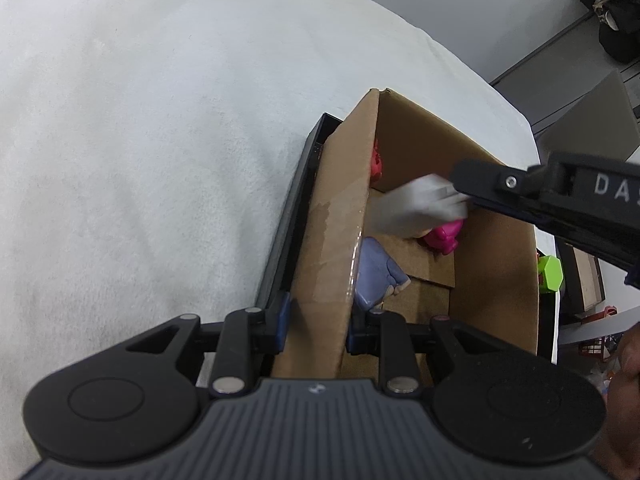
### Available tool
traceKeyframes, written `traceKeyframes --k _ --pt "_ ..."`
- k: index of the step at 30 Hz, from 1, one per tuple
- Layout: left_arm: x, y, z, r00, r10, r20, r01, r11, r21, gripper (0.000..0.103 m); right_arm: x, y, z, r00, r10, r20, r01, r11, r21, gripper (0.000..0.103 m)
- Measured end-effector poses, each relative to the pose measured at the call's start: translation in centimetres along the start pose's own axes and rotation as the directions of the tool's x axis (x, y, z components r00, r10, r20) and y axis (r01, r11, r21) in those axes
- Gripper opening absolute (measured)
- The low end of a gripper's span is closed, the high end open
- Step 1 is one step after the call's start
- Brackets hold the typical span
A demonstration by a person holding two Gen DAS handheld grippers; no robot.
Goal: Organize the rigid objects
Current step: 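Carry the white charger into the box and release it from the right gripper, then lower the right gripper onto the green hexagonal cup and grasp it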
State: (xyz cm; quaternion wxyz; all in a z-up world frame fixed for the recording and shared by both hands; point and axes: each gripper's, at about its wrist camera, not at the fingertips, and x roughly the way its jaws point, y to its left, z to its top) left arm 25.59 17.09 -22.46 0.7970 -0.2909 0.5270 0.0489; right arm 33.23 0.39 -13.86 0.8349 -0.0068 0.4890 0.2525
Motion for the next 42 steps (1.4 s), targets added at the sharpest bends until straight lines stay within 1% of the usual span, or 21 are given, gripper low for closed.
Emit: traceKeyframes --k 2,6,11,14,18,23,28,32,38,42 --pt "0.0 0.0 0.0 1.0 -0.001 0.0 0.001 1.0 0.002 0.026 -0.3 0.1 0.0 1.0 0.016 0.001 -0.016 1.0 0.002 0.018" --pt "0.0 -0.1 -0.1 1.0 0.002 0.003 -0.002 1.0 0.002 0.026 -1.1 -0.2 -0.2 1.0 0.011 0.005 -0.011 1.0 0.004 0.018" --pt "0.0 -0.1 -0.2 1.0 0.003 0.005 -0.003 1.0 -0.001 0.026 -2.0 -1.4 -0.8 1.0 -0.01 -0.002 0.01 1.0 0.018 0.018" --pt "0.0 -0.1 -0.2 1.0 0.004 0.005 -0.004 1.0 -0.002 0.026 -2.6 -2.0 -1.4 1.0 -0.026 -0.009 0.026 0.999 0.023 0.021" --pt "-0.1 -0.2 -0.2 1.0 0.01 0.008 -0.01 1.0 -0.005 0.026 -3.5 -2.9 -2.1 0.999 -0.047 -0.013 0.048 0.998 0.038 0.028" --pt "-0.1 -0.4 -0.3 1.0 0.021 0.013 -0.021 1.0 -0.004 0.026 -4.6 -4.3 -2.8 0.998 -0.061 -0.01 0.061 0.996 0.062 0.032" --pt "-0.1 -0.6 -0.3 0.999 0.03 0.015 -0.03 0.999 -0.012 0.026 -5.7 -5.9 -3.4 0.997 -0.08 0.001 0.08 0.993 0.084 0.042" --pt "-0.1 -0.7 -0.3 0.999 0.041 0.016 -0.041 0.999 -0.016 0.026 -6.4 -7.3 -3.9 0.995 -0.095 0.007 0.093 0.991 0.099 0.043" --pt "0.0 -1.1 -0.2 0.998 0.06 0.017 -0.059 0.998 -0.02 0.025 -7.0 -9.1 -4.7 0.993 -0.116 0.01 0.114 0.986 0.119 0.048" --pt "0.1 -1.2 -0.3 0.997 0.071 0.02 -0.071 0.997 -0.027 0.025 -7.7 -10.2 -5.0 0.991 -0.131 0.027 0.128 0.986 0.104 0.058"
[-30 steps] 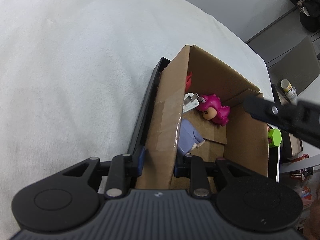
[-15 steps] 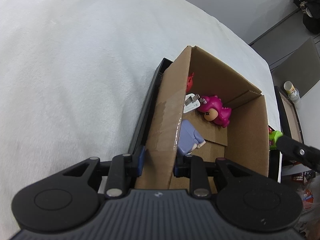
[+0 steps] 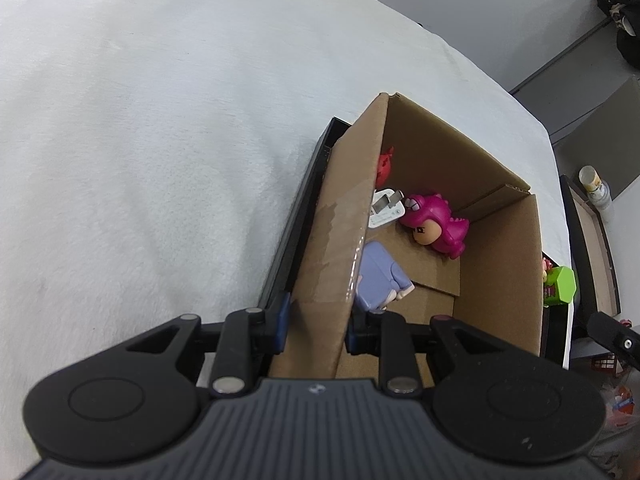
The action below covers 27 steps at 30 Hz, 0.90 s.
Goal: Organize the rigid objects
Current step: 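Lower the right gripper onto the green hexagonal cup and grasp it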
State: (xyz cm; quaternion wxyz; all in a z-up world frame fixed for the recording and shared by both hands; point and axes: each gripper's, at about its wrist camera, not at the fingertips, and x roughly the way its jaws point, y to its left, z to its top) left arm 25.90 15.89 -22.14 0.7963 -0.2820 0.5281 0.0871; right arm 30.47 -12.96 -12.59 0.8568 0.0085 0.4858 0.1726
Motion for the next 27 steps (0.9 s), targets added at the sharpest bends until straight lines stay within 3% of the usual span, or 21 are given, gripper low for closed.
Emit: traceKeyframes --k 9,27 --pt "0.2 -0.2 -0.1 1.0 0.018 -0.003 -0.018 1.0 -0.005 0.024 0.2 -3.1 -0.7 0.998 -0.06 0.021 0.061 0.998 -0.022 0.07" --pt "0.7 -0.8 0.0 0.999 0.051 -0.009 -0.051 0.999 0.008 0.023 2.9 -9.7 -1.6 0.98 -0.178 0.093 0.186 0.979 -0.087 0.071"
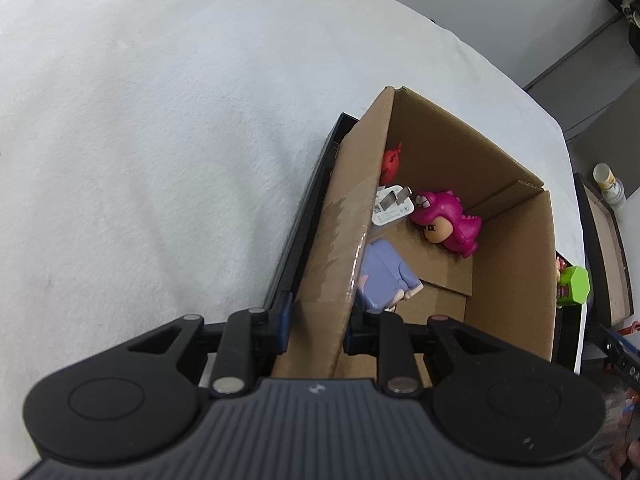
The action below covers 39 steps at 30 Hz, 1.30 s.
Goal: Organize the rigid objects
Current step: 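Lower the right gripper onto the green hexagonal cup and grasp it, then carry the green cup into the box and open the right gripper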
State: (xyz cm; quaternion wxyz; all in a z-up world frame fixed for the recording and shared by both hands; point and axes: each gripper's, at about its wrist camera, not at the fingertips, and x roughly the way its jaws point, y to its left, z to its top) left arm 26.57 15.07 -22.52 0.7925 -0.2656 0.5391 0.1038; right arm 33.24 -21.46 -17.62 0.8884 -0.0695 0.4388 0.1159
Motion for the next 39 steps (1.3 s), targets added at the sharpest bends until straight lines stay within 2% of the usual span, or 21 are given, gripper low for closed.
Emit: traceKeyframes --k 3,7,12,18,20,21,22,39 --pt "0.1 -0.1 0.0 1.0 0.006 -0.003 -0.006 1.0 0.011 0.023 1.0 -0.7 0.0 1.0 -0.024 0.015 0.025 0.999 -0.023 0.076" --pt "0.2 0.1 0.0 1.0 0.007 -0.01 -0.007 1.0 0.011 0.023 2.7 -1.4 0.0 0.999 -0.043 0.011 0.044 0.998 -0.047 0.078" --pt "0.3 0.1 0.0 1.0 0.006 -0.012 -0.006 1.0 0.012 0.023 4.3 -1.8 0.1 0.996 -0.083 0.006 0.084 0.992 -0.097 0.078" --pt "0.5 0.1 0.0 1.0 0.006 -0.017 -0.006 1.0 0.013 0.023 5.6 -1.6 1.0 0.996 -0.088 0.015 0.09 0.986 -0.144 0.078" --pt "0.5 0.1 -0.1 1.0 0.005 -0.016 -0.005 1.0 0.013 0.023 6.1 -1.5 1.3 0.996 -0.084 0.017 0.086 0.984 -0.156 0.07" --pt "0.5 0.1 -0.1 1.0 0.003 -0.016 -0.003 1.0 0.011 0.023 6.3 -1.6 1.4 0.997 -0.073 0.004 0.073 0.985 -0.153 0.051" --pt "0.5 0.2 -0.1 1.0 0.001 -0.016 -0.001 1.0 0.009 0.023 6.6 -1.7 1.5 0.998 -0.058 -0.013 0.056 0.989 -0.14 0.039" --pt "0.4 0.3 -0.2 1.0 0.001 -0.008 -0.001 1.0 -0.007 0.023 1.7 -1.2 1.2 1.0 -0.005 -0.013 0.004 0.998 -0.066 0.035"
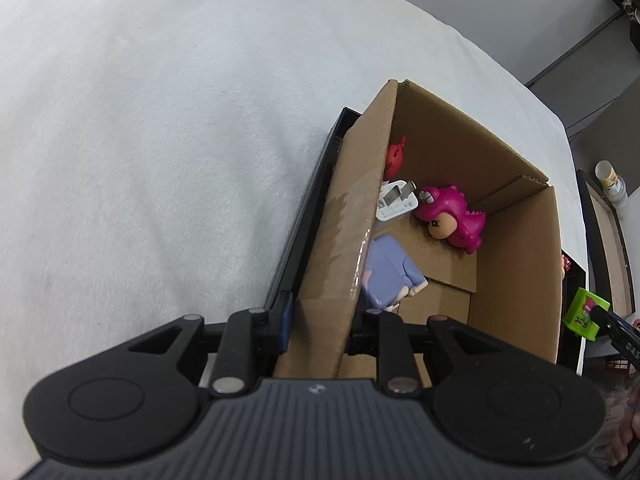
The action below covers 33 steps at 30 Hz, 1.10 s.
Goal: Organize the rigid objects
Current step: 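Carry the green cup into the box and open the right gripper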
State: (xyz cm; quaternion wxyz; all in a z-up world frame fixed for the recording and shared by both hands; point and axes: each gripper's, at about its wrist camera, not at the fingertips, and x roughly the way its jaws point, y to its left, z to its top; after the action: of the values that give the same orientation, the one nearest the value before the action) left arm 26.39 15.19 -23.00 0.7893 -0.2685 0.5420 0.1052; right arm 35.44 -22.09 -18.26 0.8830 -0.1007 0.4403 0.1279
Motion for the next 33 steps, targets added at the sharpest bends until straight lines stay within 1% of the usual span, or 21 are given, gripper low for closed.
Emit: traceKeyframes --k 4,7,16,21,33 --pt "-0.1 0.1 0.0 1.0 0.0 0.002 0.0 1.0 -0.005 0.023 -1.3 0.6 0.2 1.0 0.02 0.009 -0.02 1.0 0.003 0.035" --pt "-0.1 0.2 0.0 1.0 -0.003 0.002 0.003 1.0 -0.008 0.023 -1.9 0.8 0.3 0.999 0.043 0.004 -0.043 0.999 0.028 0.035" --pt "-0.4 0.4 0.1 1.0 -0.009 0.003 0.009 1.0 -0.008 0.023 -3.7 2.4 0.7 0.999 0.05 0.019 -0.05 0.999 0.022 0.035" --pt "-0.4 0.5 0.1 1.0 -0.013 0.003 0.013 1.0 -0.009 0.023 -4.7 3.2 1.2 0.998 0.059 0.026 -0.06 0.998 0.036 0.035" --pt "-0.6 0.7 0.2 1.0 -0.022 0.002 0.022 1.0 -0.005 0.023 -6.7 7.7 3.3 0.986 0.147 0.074 -0.146 0.989 -0.018 0.035"
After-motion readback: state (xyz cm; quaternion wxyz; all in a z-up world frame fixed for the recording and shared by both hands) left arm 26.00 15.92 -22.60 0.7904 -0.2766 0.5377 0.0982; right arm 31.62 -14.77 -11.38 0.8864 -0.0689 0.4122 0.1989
